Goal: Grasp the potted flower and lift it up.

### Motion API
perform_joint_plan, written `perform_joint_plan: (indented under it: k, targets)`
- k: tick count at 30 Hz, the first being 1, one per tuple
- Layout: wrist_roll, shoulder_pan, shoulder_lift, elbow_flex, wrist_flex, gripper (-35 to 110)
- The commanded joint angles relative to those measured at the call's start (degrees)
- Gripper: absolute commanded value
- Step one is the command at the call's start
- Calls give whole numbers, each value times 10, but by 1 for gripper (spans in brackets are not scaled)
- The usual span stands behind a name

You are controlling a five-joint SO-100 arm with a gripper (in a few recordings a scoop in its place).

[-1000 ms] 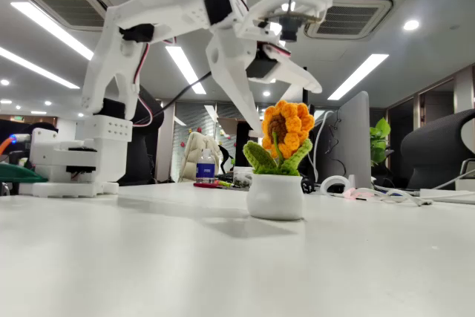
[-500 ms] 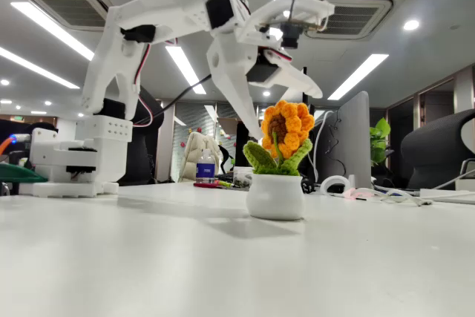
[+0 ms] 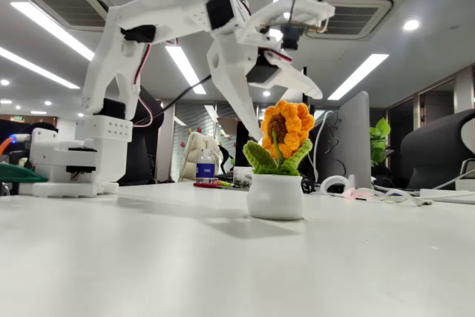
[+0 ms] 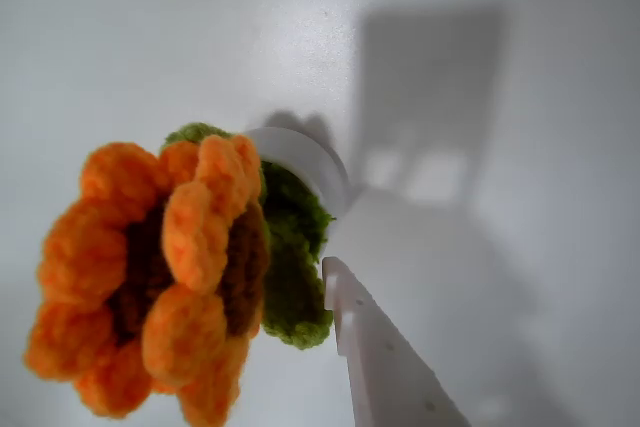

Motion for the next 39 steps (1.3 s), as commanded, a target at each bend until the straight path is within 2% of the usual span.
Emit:
perform_joint_plan:
  k: [1, 24, 26, 30, 39]
  targets:
    - [-6, -3, 11, -20, 1, 66]
    - [-6, -10, 9, -21, 2, 66]
    - [-6, -9, 9, -21, 2, 63]
    - [-6, -8, 8, -21, 1, 45]
    - [-6, -7, 4, -21, 1, 42]
